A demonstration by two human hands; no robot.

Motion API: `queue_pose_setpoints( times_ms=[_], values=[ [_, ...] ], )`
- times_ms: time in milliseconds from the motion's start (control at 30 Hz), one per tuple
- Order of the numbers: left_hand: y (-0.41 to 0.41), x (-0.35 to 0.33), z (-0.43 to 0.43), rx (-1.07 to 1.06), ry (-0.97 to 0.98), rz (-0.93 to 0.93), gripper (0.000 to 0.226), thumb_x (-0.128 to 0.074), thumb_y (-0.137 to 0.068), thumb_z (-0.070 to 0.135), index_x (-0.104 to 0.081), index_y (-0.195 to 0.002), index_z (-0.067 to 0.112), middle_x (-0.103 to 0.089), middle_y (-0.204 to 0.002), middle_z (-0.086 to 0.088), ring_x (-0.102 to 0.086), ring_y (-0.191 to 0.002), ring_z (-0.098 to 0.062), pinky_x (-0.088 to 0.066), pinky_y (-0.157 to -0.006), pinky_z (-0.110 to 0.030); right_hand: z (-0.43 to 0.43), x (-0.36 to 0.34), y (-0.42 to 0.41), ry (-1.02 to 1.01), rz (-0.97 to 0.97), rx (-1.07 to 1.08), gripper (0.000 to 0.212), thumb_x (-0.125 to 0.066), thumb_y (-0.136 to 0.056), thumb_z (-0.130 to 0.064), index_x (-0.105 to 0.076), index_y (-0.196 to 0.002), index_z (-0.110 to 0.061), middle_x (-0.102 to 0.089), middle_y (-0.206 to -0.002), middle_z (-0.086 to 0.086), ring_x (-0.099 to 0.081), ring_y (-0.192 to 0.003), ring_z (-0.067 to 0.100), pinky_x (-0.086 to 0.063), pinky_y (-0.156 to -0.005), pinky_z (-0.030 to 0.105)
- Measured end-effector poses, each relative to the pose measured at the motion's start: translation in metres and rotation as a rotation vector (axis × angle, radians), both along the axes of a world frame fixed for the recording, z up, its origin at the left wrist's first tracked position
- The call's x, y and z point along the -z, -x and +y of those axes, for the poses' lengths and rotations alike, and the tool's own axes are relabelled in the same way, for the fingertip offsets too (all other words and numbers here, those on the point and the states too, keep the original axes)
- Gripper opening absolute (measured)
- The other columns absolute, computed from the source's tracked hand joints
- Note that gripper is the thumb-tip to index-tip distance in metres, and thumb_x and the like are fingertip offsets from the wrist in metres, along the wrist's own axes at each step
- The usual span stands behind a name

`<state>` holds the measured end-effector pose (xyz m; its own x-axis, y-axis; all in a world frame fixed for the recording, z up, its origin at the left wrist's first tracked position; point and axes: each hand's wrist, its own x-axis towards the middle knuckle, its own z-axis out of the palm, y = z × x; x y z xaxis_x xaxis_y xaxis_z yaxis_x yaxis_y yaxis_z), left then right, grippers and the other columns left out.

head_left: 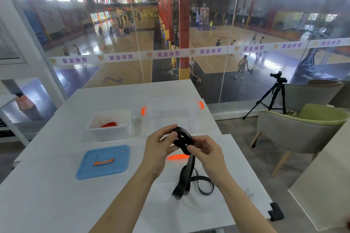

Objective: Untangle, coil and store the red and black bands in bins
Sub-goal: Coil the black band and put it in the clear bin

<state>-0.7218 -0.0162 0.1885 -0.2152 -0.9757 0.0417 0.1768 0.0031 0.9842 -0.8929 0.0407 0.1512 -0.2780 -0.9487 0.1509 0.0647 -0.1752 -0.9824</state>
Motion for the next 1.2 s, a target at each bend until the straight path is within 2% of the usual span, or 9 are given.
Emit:
queue_pose_setpoints(
  times_ms=[100, 233, 467, 600, 733, 867, 933, 1067, 1200],
  values=[
    [-0.001, 0.001, 0.001, -0.026, -0.009, 0.060, 0.024, -0.061, -0.101, 0.006, -0.075, -0.117, 0.015, -0.074, -0.114, -0.012, -0.073, -0.107, -0.029, -0.062, -0.088, -0.043, 0.001, 0.001, -0.001, -0.006, 0.017, -0.004, 0.024, -0.077, -0.091, 0.000, -0.073, -0.110, -0.015, -0.080, -0.108, 0.007, -0.077, -0.104, 0.026, -0.059, -0.097, 0.044],
    [-0.005, 0.002, 0.001, -0.050, -0.012, 0.092, 0.026, -0.060, -0.101, 0.009, -0.071, -0.124, 0.014, -0.074, -0.119, -0.009, -0.071, -0.114, -0.025, -0.060, -0.092, -0.045, 0.003, 0.002, -0.008, -0.033, 0.039, -0.041, 0.037, -0.077, -0.091, 0.000, -0.071, -0.121, -0.020, -0.079, -0.115, -0.001, -0.075, -0.110, 0.018, -0.059, -0.098, 0.035],
    [-0.017, 0.002, 0.002, 0.100, 0.000, -0.028, 0.027, -0.056, -0.105, 0.010, -0.067, -0.127, 0.018, -0.069, -0.125, -0.008, -0.071, -0.115, -0.022, -0.059, -0.096, -0.048, 0.002, -0.004, -0.004, -0.035, -0.049, 0.053, 0.018, -0.077, -0.091, 0.002, -0.074, -0.102, -0.012, -0.083, -0.100, 0.005, -0.079, -0.096, 0.021, -0.060, -0.087, 0.030],
    [-0.021, 0.003, 0.001, 0.153, 0.039, -0.204, 0.023, -0.051, -0.107, 0.014, -0.059, -0.126, 0.021, -0.066, -0.125, -0.006, -0.071, -0.113, -0.015, -0.060, -0.095, -0.040, 0.001, -0.006, 0.000, -0.045, -0.009, 0.052, 0.019, -0.077, -0.090, 0.002, -0.078, -0.100, -0.013, -0.083, -0.101, 0.006, -0.079, -0.098, 0.025, -0.060, -0.092, 0.037],
    [-0.025, 0.004, -0.005, 0.218, 0.114, -0.521, 0.018, -0.048, -0.107, 0.029, -0.051, -0.122, 0.038, -0.067, -0.125, 0.011, -0.062, -0.121, -0.003, -0.050, -0.107, -0.036, 0.002, -0.009, 0.007, -0.065, 0.104, 0.035, 0.023, -0.077, -0.090, -0.001, -0.082, -0.100, -0.021, -0.083, -0.099, -0.001, -0.077, -0.094, 0.018, -0.058, -0.088, 0.032],
    [-0.014, -0.006, -0.001, 0.313, 0.282, -0.740, 0.041, -0.043, -0.108, 0.033, -0.037, -0.148, 0.038, -0.051, -0.135, 0.019, -0.052, -0.124, 0.000, -0.040, -0.106, -0.024, 0.002, -0.015, 0.011, -0.079, 0.197, -0.026, 0.024, -0.079, -0.088, -0.003, -0.083, -0.100, -0.023, -0.082, -0.099, -0.004, -0.077, -0.097, 0.016, -0.058, -0.092, 0.032],
    [-0.006, -0.006, 0.002, 0.322, 0.357, -0.804, 0.038, -0.040, -0.109, 0.030, -0.041, -0.148, 0.031, -0.047, -0.140, 0.015, -0.048, -0.126, -0.001, -0.038, -0.110, -0.025, 0.003, -0.018, 0.008, -0.071, 0.209, -0.049, 0.023, -0.079, -0.088, -0.002, -0.083, -0.104, -0.018, -0.083, -0.101, -0.005, -0.077, -0.098, 0.014, -0.057, -0.091, 0.027],
    [0.005, 0.002, 0.011, 0.155, 0.298, -0.549, 0.027, -0.038, -0.110, 0.021, -0.055, -0.128, 0.031, -0.061, -0.121, 0.010, -0.058, -0.095, 0.002, -0.046, -0.086, -0.016, 0.005, -0.018, 0.000, -0.039, 0.036, 0.017, 0.019, -0.083, -0.083, 0.002, -0.077, -0.096, -0.011, -0.083, -0.096, 0.004, -0.079, -0.094, 0.019, -0.059, -0.086, 0.028],
    [0.014, 0.002, 0.017, 0.008, 0.269, -0.352, 0.028, -0.037, -0.111, 0.016, -0.058, -0.123, 0.029, -0.065, -0.116, 0.005, -0.061, -0.100, -0.007, -0.048, -0.088, -0.018, 0.009, -0.011, -0.007, 0.004, -0.033, 0.047, 0.023, -0.081, -0.085, 0.004, -0.076, -0.102, -0.011, -0.081, -0.103, 0.007, -0.078, -0.101, 0.019, -0.059, -0.090, 0.032]
  ],
)
